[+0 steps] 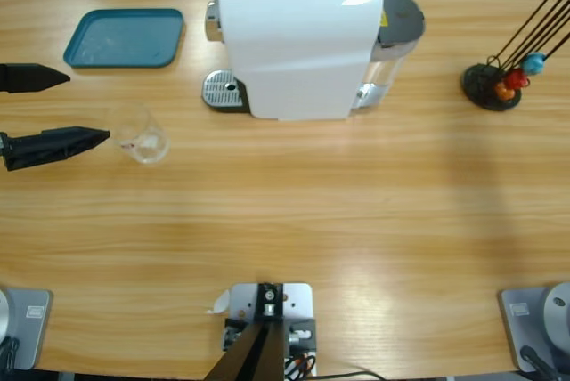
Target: Pour coffee
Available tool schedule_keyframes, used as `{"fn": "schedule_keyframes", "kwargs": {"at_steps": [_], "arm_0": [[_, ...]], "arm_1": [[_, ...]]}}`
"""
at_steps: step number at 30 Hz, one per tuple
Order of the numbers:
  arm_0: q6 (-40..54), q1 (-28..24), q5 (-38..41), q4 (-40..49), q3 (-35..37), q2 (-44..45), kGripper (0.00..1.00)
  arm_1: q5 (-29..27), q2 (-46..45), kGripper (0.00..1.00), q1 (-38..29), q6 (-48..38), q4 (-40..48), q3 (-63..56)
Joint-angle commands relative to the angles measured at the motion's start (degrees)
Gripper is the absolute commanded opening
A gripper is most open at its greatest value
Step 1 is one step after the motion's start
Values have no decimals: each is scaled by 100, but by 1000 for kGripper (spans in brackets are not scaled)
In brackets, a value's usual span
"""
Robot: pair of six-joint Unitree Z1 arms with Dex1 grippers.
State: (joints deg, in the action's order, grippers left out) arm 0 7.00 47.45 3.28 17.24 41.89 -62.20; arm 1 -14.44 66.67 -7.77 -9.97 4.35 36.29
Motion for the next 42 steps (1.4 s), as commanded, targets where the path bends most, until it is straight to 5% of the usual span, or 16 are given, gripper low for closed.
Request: {"fn": "schedule_keyframes", "kwargs": {"at_steps": [1, 7, 14, 19, 26, 42], "arm_0": [[-50, 45, -47, -106, -199, -214, 968], [-46, 45, -38, -103, -224, -152, 968], [-41, 170, -4, -98, -215, 75, 968], [-50, 245, -11, -98, -194, 103, 968], [-50, 247, -55, -96, -226, 208, 964], [-50, 247, -64, -98, -275, 69, 964]], "arm_1": [[-62, -910, 0, -736, 347, -897, 624], [1527, -482, 0, -2401, 1205, -1352, 893], [1921, 1002, 0, -3832, 2751, -2186, 2489], [2360, 2310, 0, -4004, 3326, -2345, 3881], [2270, 3653, 0, -4004, 3546, -2409, 5194], [1762, 3960, 0, -3776, 3818, -2456, 5175]]}}
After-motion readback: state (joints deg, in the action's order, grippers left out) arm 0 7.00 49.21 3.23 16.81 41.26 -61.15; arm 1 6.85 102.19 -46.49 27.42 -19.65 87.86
